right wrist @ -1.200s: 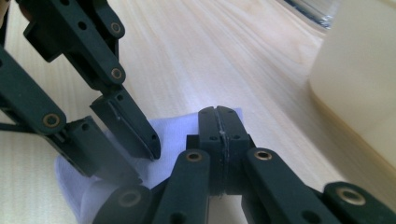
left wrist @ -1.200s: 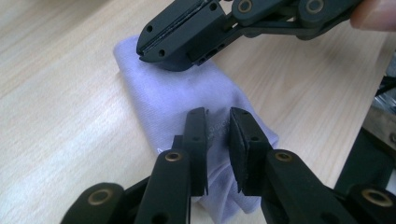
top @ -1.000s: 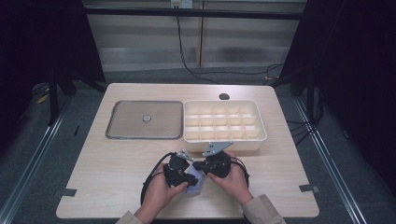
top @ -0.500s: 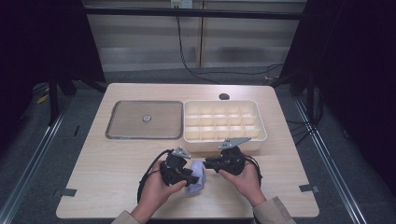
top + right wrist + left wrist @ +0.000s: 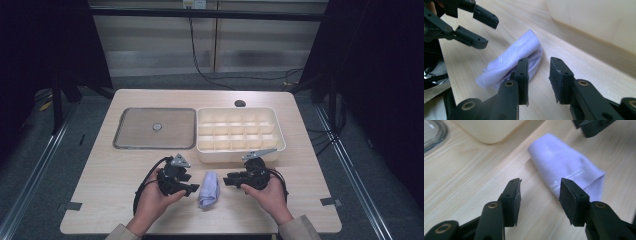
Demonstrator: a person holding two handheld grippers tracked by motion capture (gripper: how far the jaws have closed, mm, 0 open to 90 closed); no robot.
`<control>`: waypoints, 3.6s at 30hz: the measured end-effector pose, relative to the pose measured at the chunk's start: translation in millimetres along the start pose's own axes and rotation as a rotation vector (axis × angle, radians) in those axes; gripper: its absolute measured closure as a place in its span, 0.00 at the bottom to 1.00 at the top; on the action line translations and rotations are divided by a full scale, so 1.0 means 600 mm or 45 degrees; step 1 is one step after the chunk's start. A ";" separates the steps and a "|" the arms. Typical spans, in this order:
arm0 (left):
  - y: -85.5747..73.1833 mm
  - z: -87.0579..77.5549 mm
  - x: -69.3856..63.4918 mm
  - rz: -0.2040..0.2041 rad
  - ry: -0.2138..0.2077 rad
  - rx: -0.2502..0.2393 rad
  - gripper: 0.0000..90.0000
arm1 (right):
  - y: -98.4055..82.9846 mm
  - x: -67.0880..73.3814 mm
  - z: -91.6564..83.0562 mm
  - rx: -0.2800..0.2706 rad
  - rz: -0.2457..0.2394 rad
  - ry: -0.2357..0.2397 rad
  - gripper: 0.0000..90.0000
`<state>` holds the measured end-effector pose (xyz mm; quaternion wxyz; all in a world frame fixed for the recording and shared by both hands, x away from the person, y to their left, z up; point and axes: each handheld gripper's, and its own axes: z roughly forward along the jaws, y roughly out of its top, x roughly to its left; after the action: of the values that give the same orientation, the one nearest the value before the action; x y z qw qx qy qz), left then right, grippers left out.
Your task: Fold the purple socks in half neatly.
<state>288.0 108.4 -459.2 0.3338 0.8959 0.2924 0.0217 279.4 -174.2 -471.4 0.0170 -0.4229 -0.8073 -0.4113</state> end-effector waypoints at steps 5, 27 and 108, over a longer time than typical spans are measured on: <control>-0.021 0.001 0.021 0.000 0.045 -0.025 0.50 | -0.002 -0.002 0.000 0.028 0.095 0.013 0.68; -0.047 0.002 0.053 0.079 0.118 -0.115 0.36 | -0.004 -0.009 -0.008 0.075 0.386 0.119 0.53; -0.084 0.027 0.061 0.133 0.107 -0.195 0.24 | -0.001 0.019 0.076 0.166 0.572 0.177 0.52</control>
<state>296.7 149.3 -508.2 0.3871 0.8801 0.2565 0.0990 286.2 -136.1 -497.6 0.1907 -0.5604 -0.7148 -0.3723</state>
